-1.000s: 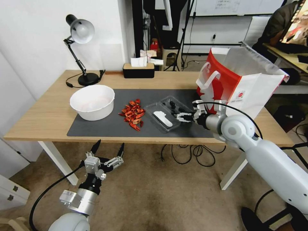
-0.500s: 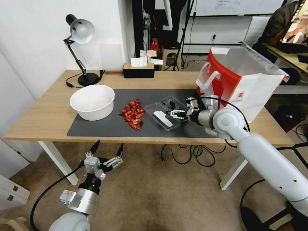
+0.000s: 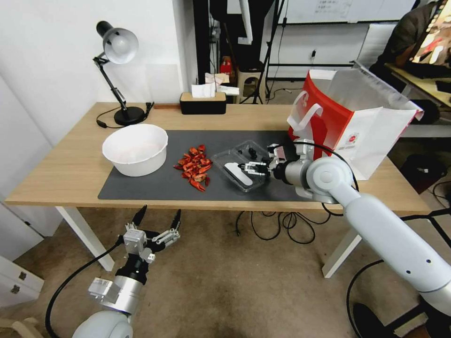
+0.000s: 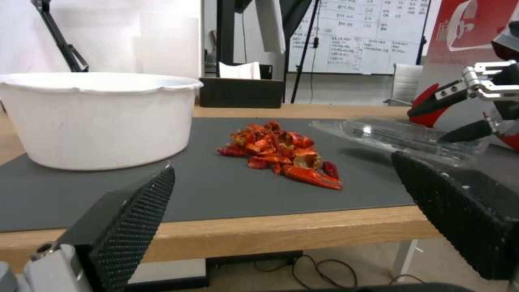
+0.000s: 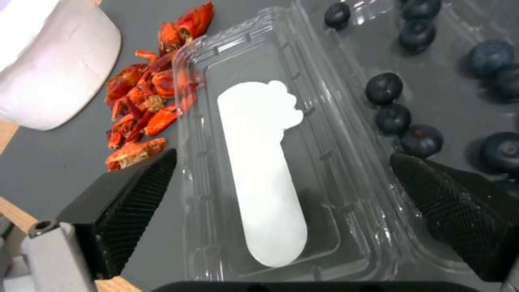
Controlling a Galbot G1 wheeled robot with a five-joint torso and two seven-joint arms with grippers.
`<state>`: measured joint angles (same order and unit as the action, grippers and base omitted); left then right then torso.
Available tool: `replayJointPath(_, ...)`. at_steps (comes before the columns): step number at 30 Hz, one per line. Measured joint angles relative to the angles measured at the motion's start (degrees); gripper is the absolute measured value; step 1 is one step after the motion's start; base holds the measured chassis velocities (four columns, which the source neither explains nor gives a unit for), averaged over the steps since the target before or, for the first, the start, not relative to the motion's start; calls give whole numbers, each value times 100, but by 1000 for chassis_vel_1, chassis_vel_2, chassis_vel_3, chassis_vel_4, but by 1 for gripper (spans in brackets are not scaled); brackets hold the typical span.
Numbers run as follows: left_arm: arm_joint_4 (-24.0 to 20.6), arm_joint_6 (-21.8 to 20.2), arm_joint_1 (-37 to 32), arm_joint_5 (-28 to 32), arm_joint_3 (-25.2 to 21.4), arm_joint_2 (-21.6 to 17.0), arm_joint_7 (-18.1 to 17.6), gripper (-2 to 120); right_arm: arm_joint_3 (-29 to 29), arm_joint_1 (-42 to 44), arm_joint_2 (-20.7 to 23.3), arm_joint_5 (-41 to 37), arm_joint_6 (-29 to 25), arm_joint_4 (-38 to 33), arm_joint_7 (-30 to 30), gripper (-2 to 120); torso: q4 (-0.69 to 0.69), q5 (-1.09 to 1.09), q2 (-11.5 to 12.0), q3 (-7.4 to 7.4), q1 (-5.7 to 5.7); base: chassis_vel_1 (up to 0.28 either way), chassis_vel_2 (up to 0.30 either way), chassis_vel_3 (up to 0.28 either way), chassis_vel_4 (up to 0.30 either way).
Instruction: Close the disposable takeout box, then place it into the delivery bag.
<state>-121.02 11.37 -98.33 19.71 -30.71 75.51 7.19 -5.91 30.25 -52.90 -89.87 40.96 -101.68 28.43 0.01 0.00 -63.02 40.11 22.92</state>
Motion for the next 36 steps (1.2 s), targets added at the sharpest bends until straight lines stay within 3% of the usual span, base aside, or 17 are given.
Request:
replayJointPath(16,3,23,-33,-26,-6,20,3,100,-196,-204,-400,-381,-18,170,339,100,-1,0,0,0,0,0,0,0,0)
replayJointPath(36,32,121,-61,-68,5,55,6,100,-263,-145,-474,-714,-69,-56,624,100,-1,0,0,0,0,0,0,0,0)
